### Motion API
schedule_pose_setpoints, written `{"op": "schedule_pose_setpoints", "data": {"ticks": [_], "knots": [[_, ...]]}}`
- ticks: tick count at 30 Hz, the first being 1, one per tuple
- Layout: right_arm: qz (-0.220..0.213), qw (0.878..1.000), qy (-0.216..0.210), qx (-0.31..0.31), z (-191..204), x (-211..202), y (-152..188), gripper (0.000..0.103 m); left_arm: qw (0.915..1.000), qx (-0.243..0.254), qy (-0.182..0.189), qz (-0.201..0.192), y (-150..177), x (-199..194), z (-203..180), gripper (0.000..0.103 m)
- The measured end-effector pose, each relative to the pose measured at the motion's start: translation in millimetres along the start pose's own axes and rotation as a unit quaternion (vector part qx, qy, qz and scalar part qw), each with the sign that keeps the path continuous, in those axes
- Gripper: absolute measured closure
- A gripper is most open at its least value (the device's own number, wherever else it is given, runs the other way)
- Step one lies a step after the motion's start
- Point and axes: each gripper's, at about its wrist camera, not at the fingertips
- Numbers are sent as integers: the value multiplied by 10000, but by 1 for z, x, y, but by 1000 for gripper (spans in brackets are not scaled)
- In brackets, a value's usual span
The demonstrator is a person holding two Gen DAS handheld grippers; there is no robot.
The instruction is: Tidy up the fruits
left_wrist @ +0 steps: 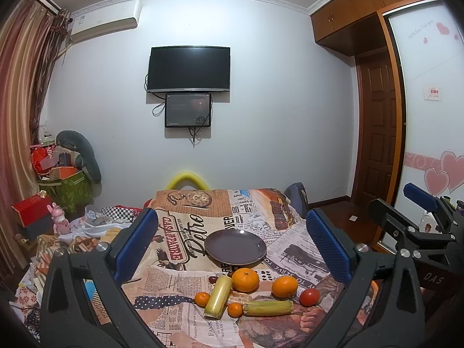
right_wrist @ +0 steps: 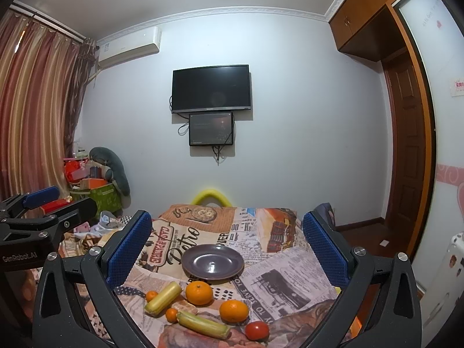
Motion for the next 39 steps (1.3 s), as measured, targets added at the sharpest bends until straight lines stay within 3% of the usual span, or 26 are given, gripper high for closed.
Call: {"op": "schedule_pose_setpoints", "data": {"ticks": [39], "knots": [[-9,10000,-29,-3,3,-1,0,0,10000,1,7,-20,1,0,-1,0]]}}
Point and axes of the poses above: each gripper's, at about its wrist camera, not at the fingertips, and x roughly the way its jaws point, z to its left, y to its underside, and after that the axes turned 10 degrees about x, right-handed
